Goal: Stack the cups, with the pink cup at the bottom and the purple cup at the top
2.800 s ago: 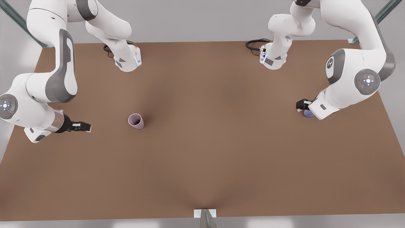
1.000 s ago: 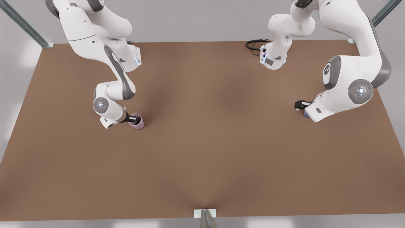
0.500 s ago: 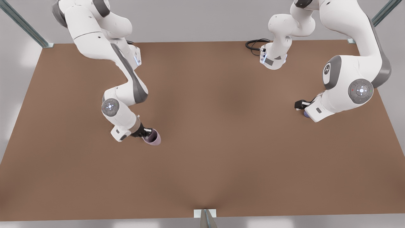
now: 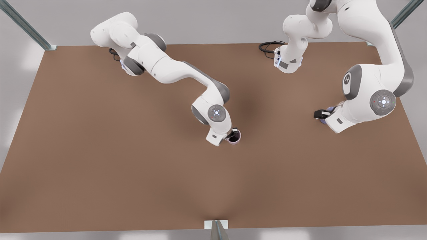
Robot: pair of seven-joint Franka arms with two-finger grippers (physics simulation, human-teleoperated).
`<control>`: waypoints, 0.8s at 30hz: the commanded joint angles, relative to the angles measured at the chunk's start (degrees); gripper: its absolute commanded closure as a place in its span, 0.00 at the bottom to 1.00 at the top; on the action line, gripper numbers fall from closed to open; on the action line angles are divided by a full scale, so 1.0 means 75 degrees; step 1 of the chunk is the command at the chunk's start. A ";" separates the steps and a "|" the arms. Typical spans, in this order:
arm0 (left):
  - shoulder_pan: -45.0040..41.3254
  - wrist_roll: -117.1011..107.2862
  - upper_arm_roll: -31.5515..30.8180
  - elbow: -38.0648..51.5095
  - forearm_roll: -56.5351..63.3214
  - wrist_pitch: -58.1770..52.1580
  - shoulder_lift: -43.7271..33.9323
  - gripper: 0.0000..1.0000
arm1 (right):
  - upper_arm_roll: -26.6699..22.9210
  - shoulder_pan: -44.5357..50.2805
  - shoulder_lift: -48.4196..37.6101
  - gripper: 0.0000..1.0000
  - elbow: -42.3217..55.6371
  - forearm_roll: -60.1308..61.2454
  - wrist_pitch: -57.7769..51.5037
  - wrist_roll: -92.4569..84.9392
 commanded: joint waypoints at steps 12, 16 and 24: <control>0.0586 0.0070 0.0942 -0.2801 0.0644 0.1994 -0.0544 0.00 | -0.0565 0.0506 0.0268 0.00 -0.0007 -0.0043 -0.0193 0.2206; 0.0727 0.0233 0.1259 -0.3386 0.0644 0.2580 -0.0533 0.00 | -0.0518 0.0517 0.0233 0.00 -0.0007 -0.0019 -0.0111 0.2206; 0.0914 0.0609 0.1552 -0.4570 0.0679 0.3974 -0.0521 0.00 | -0.0412 -0.2270 -0.3960 0.00 -0.3356 0.0063 -0.1307 -0.0137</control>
